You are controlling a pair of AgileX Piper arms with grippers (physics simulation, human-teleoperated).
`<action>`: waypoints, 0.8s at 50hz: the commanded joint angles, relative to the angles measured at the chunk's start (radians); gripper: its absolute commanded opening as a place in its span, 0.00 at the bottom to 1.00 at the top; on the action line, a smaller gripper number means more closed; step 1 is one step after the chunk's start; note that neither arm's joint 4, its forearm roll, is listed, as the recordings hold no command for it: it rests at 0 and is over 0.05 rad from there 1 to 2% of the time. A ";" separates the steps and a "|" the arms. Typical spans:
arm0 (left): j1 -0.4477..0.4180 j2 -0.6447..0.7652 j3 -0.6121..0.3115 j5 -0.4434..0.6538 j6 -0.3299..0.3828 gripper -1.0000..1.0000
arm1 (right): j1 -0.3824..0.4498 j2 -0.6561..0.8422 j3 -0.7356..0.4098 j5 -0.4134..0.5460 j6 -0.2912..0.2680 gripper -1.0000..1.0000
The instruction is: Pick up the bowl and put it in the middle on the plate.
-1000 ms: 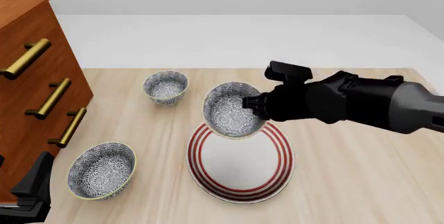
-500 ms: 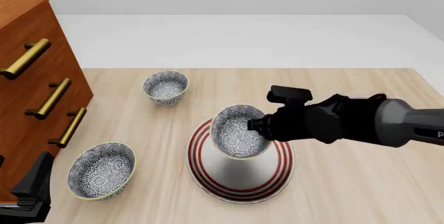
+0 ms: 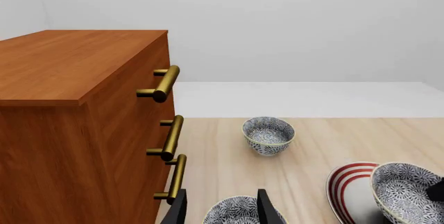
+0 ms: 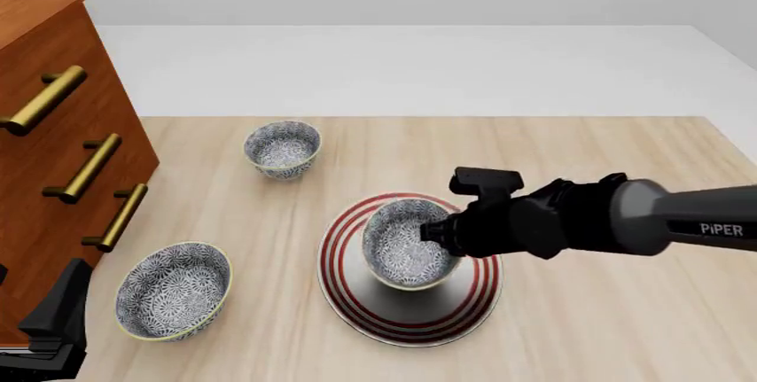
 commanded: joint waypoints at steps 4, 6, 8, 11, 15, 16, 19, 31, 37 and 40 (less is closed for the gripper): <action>0.000 0.000 0.000 0.000 0.000 1.00 | 0.000 0.040 0.001 -0.022 -0.008 0.00; 0.000 0.000 0.000 0.000 0.000 1.00 | -0.001 0.042 0.002 -0.023 -0.009 0.00; 0.000 0.000 0.000 0.000 0.000 1.00 | -0.001 0.043 0.002 -0.023 -0.009 0.00; 0.000 0.000 0.000 0.000 0.000 1.00 | -0.007 0.040 0.000 -0.021 -0.013 0.00; 0.000 0.000 0.000 0.000 0.000 1.00 | -0.008 0.046 0.004 -0.028 -0.013 0.00; 0.000 0.000 0.000 0.000 0.000 1.00 | -0.008 0.047 0.004 -0.028 -0.011 0.00; 0.000 0.000 0.000 0.000 0.000 1.00 | -0.009 0.045 0.004 -0.027 -0.011 0.00; 0.000 0.000 0.000 0.000 0.000 1.00 | -0.012 0.019 0.010 -0.017 -0.001 1.00; 0.000 0.000 0.000 0.000 0.000 1.00 | -0.010 -0.010 0.013 -0.011 0.004 1.00; 0.000 0.000 0.000 0.000 0.000 1.00 | -0.019 -0.041 0.013 -0.001 0.000 1.00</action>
